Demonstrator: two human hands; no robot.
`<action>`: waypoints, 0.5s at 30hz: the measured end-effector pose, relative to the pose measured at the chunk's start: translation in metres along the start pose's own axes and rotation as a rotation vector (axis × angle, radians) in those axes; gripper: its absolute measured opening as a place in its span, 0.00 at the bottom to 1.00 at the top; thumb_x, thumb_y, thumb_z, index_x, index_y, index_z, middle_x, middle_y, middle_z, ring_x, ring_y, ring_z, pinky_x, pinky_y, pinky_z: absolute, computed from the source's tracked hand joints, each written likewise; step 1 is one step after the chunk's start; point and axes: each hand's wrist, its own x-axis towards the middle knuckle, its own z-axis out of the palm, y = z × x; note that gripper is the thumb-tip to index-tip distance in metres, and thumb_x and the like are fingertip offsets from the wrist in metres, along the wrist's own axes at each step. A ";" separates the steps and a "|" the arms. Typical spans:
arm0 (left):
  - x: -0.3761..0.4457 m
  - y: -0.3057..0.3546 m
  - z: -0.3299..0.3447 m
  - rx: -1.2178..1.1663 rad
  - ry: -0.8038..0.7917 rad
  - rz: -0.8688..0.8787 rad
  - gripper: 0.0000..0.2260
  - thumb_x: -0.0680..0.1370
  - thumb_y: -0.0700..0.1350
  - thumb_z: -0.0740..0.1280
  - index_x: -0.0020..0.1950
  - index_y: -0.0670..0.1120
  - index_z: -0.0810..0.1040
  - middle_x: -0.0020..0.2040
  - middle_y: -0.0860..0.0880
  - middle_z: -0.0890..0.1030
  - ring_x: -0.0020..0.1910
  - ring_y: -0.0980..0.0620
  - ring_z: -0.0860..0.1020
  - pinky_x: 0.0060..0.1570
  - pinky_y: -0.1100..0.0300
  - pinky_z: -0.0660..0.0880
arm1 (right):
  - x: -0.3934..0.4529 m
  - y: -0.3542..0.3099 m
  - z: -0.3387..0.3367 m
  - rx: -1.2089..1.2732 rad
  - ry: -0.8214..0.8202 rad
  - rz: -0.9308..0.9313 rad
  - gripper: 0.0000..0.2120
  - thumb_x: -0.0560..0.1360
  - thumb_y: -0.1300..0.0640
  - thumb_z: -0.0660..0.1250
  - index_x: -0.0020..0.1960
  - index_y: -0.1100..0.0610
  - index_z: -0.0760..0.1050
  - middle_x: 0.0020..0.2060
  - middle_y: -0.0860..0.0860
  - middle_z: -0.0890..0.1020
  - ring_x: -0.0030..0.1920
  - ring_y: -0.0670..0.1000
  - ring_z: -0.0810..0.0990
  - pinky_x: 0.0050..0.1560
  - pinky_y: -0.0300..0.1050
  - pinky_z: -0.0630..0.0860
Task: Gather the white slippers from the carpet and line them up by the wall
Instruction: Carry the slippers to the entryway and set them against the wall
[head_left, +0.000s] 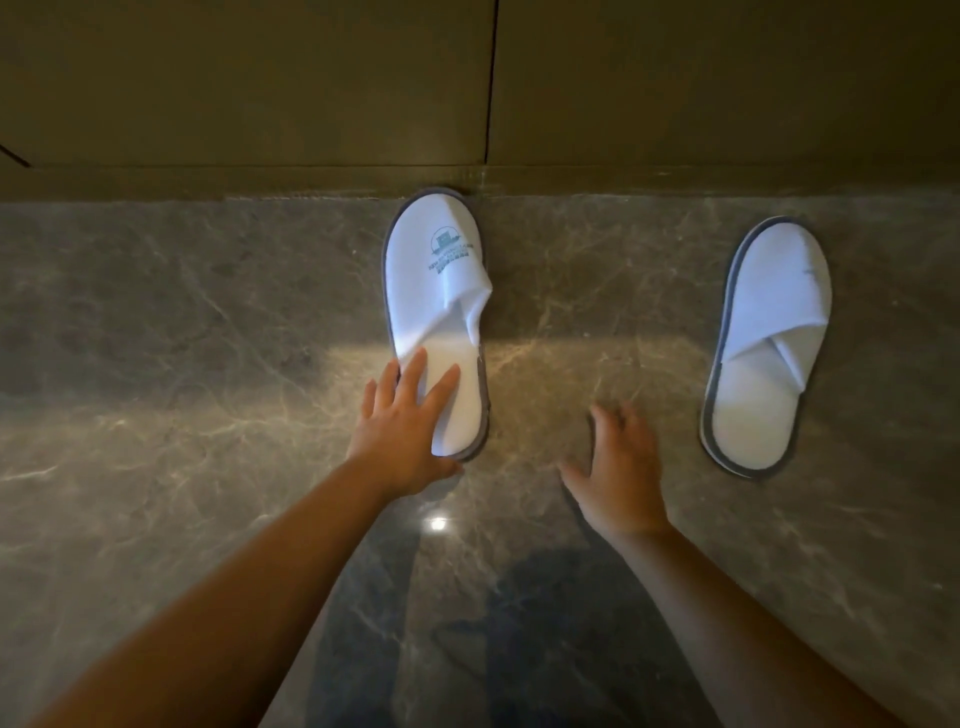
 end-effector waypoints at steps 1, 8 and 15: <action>-0.001 0.004 0.000 -0.017 0.036 0.013 0.43 0.67 0.61 0.67 0.72 0.53 0.43 0.76 0.43 0.42 0.73 0.40 0.41 0.72 0.42 0.45 | 0.000 0.006 -0.006 0.023 0.096 0.027 0.33 0.70 0.52 0.68 0.70 0.56 0.58 0.72 0.59 0.61 0.72 0.58 0.57 0.71 0.56 0.59; 0.007 0.031 0.005 -0.077 0.122 -0.010 0.37 0.69 0.56 0.68 0.71 0.48 0.54 0.75 0.40 0.52 0.73 0.39 0.49 0.72 0.44 0.50 | 0.023 0.068 -0.042 0.095 0.394 0.472 0.39 0.66 0.51 0.72 0.70 0.58 0.55 0.72 0.64 0.56 0.71 0.65 0.56 0.69 0.63 0.59; 0.007 0.034 0.005 -0.027 0.109 -0.024 0.36 0.68 0.55 0.69 0.71 0.47 0.57 0.74 0.39 0.55 0.73 0.38 0.51 0.70 0.42 0.53 | 0.034 0.094 -0.034 0.247 0.433 0.547 0.42 0.63 0.51 0.75 0.69 0.62 0.56 0.65 0.66 0.66 0.65 0.66 0.63 0.66 0.57 0.61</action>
